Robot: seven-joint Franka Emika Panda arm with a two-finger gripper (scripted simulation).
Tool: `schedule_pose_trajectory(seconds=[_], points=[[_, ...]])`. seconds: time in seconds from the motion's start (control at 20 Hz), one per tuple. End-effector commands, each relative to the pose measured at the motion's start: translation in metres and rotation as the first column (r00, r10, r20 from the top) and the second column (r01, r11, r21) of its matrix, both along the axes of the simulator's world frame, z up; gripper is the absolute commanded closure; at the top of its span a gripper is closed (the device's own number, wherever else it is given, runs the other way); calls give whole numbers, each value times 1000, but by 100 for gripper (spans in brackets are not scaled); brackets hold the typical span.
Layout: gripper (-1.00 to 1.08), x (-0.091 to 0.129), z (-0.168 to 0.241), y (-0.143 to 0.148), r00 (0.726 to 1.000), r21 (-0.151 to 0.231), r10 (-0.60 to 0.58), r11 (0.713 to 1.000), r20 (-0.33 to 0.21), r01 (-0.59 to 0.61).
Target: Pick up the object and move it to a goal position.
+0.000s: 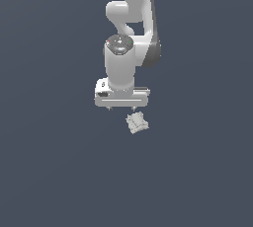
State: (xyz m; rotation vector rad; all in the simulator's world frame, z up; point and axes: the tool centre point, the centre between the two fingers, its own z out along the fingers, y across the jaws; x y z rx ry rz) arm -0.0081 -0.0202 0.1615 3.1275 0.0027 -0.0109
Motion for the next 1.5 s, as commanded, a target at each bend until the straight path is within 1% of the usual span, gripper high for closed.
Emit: schedule_pose_trajectory(seconds=[0.0, 0.15, 0.35, 0.5, 0.75, 1.05, 1.3, 1.45], points=[[-92, 0, 0, 0, 1000, 0, 0, 1000, 0, 0], [-92, -3, -3, 1, 1000, -2, 2, 1000, -11, -2], [-92, -15, -12, 3, 999, -8, 7, 1000, -52, -8], [-92, -19, -14, 3, 998, -11, 5, 1000, -63, -6], [-92, -17, -16, 6, 998, -9, 23, 1000, -57, -23], [-92, -13, -32, 25, 992, -2, 118, 993, -41, -119], [-92, -10, -53, 52, 970, 7, 243, 970, -17, -243], [-92, -9, -63, 64, 955, 11, 298, 955, -5, -298]])
